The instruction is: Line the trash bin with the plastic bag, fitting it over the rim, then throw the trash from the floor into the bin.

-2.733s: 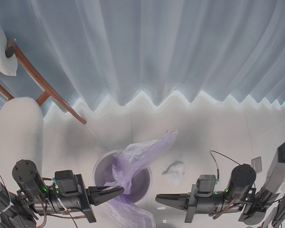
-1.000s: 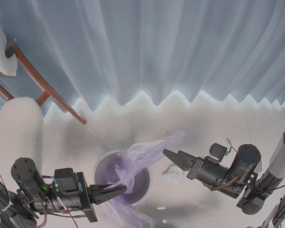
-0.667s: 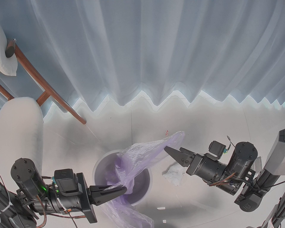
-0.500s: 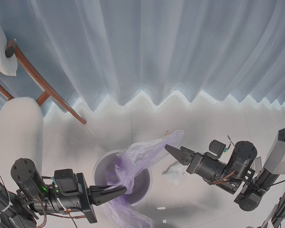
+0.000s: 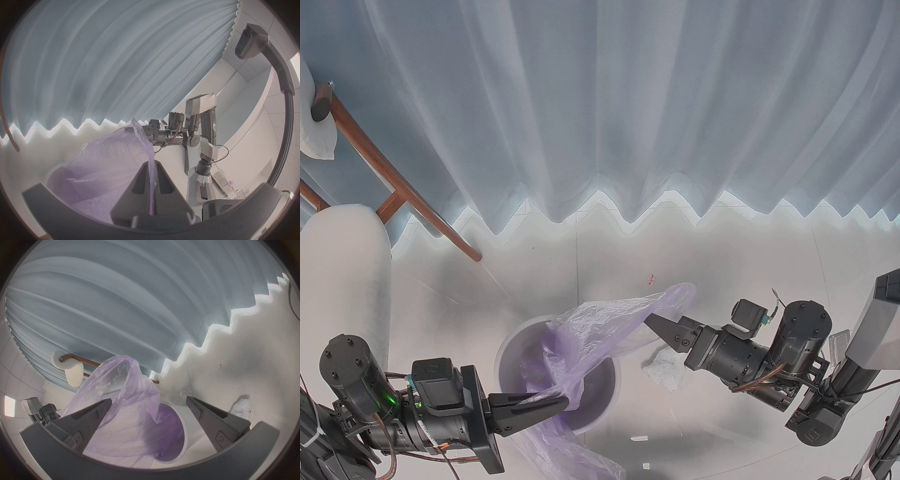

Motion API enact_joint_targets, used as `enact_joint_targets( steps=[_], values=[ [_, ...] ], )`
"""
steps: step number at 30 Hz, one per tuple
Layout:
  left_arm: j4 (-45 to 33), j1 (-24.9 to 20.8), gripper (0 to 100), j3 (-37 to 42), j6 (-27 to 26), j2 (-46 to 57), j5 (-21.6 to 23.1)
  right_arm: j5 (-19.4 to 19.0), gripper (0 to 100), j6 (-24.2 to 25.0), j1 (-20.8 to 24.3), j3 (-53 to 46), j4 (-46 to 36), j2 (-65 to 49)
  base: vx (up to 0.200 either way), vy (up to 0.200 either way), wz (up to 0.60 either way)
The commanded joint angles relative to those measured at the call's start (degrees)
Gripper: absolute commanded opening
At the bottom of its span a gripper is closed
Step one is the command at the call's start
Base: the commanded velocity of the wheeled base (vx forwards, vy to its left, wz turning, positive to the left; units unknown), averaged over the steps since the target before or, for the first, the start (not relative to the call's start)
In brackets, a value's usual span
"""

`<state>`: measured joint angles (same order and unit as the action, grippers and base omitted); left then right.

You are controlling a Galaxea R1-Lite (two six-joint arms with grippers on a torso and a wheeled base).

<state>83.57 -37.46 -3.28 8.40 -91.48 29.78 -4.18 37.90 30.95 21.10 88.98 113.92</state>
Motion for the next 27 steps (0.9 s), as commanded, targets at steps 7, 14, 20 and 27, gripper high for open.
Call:
enact_joint_targets(
  steps=[7, 14, 20, 27],
  values=[
    [0.0, -0.1, 0, 0.9, -0.2, 0.1, 0.0, 0.0, 0, 0.0, 0.2, 0.1, 1.0, 0.2, 0.000, 0.000, 0.00],
    [-0.1, -0.1, 0, 1.7, -0.8, -0.4, -0.3, 0.1, 0, 0.2, 1.3, 0.1, 1.0, 0.1, 0.000, 0.000, 0.00],
    [-0.1, 0.5, 0, 1.3, -0.8, -0.8, -0.7, 0.0, 0, -0.2, 1.2, -0.2, 1.0, 0.6, 0.000, 0.000, 0.00],
    [-0.2, 1.0, 100, 1.4, -0.2, -0.9, -0.7, 0.0, 0, -0.3, 1.0, -0.2, 1.0, 0.4, 0.000, 0.000, 0.00]
  ],
)
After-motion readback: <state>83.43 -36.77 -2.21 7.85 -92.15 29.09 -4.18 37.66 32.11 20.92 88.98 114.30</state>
